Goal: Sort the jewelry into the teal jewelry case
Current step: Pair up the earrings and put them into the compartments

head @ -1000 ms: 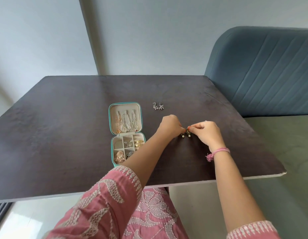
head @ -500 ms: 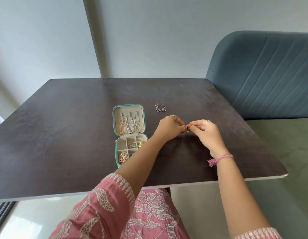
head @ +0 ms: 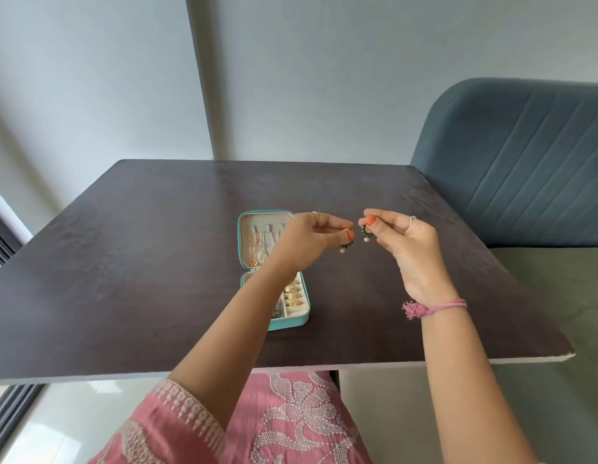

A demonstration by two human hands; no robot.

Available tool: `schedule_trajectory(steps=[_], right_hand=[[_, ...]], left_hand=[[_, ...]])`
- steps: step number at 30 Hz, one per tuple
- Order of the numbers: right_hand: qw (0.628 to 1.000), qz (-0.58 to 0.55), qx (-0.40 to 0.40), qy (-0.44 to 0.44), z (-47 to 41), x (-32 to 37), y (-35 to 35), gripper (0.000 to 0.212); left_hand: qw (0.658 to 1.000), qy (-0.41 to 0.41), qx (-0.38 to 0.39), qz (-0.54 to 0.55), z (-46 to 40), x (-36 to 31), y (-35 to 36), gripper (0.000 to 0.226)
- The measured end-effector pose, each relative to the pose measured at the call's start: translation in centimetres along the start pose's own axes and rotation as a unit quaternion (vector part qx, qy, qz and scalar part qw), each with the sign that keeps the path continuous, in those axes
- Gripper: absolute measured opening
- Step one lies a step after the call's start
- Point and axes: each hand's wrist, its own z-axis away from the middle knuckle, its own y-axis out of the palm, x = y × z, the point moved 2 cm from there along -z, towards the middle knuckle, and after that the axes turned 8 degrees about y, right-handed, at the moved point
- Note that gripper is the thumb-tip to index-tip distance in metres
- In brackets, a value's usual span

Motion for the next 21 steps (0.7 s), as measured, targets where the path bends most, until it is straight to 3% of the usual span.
schedule_trajectory(steps=[5, 11, 14, 21], right_hand=[[0.999, -0.023, 0.035, 0.032, 0.3, 0.3, 1.6, 0.012], [0.992, -0.055, 0.082, 0.083, 0.5, -0.1, 3.4, 0.024], [0.989, -0.046, 0.102, 0.101, 0.5, -0.5, 4.4, 0.027], [0.982, -0.011, 0.154, 0.106, 0.9, -1.7, 6.7, 0.021]], left_hand=[[1.000, -0.009, -0.011, 0.012, 1.0, -0.9, -1.7, 0.020], [0.999, -0.036, -0.022, 0.031, 2.9, -0.8, -4.7, 0.016], [0.996, -0.050, -0.039, 0.057, 4.2, -0.3, -6.6, 0.024], [0.994, -0.084, -0.068, 0.005, 7.5, 1.7, -9.7, 0.038]])
